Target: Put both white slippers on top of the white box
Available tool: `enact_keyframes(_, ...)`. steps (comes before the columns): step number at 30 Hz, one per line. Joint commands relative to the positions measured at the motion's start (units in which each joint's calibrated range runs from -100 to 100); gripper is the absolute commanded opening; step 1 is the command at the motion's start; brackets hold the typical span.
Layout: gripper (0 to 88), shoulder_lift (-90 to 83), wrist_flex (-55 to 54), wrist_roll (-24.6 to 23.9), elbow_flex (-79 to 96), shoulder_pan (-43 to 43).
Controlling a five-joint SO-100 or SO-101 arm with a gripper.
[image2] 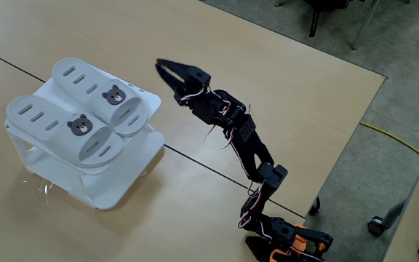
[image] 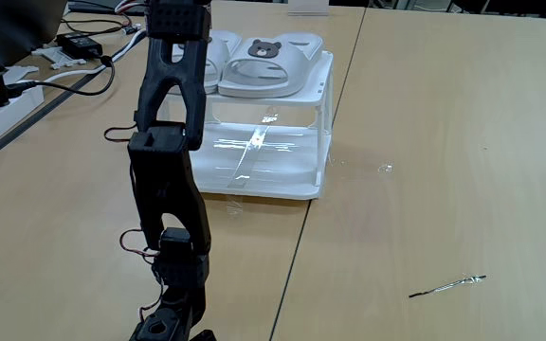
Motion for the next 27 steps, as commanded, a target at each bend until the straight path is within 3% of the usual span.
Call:
enact_keyframes(1, 0.8, -3.4, -22.6, 0.4, 7.0, 0.7)
enact_keyframes(6, 0.8, -14.2, -57.2, 0.4, 37.9, 0.6)
enact_keyframes(10, 0.8, -38.4, -73.0, 0.4, 75.0, 0.6)
enact_keyframes(14, 0.8, -58.0, -82.4, 0.4, 101.4, -0.1)
enact_keyframes(20, 0.8, -77.4, -85.2, 0.4, 120.3, -0.2)
enact_keyframes(27, 0.8, -86.4, -116.2, 0.4, 135.2, -3.0)
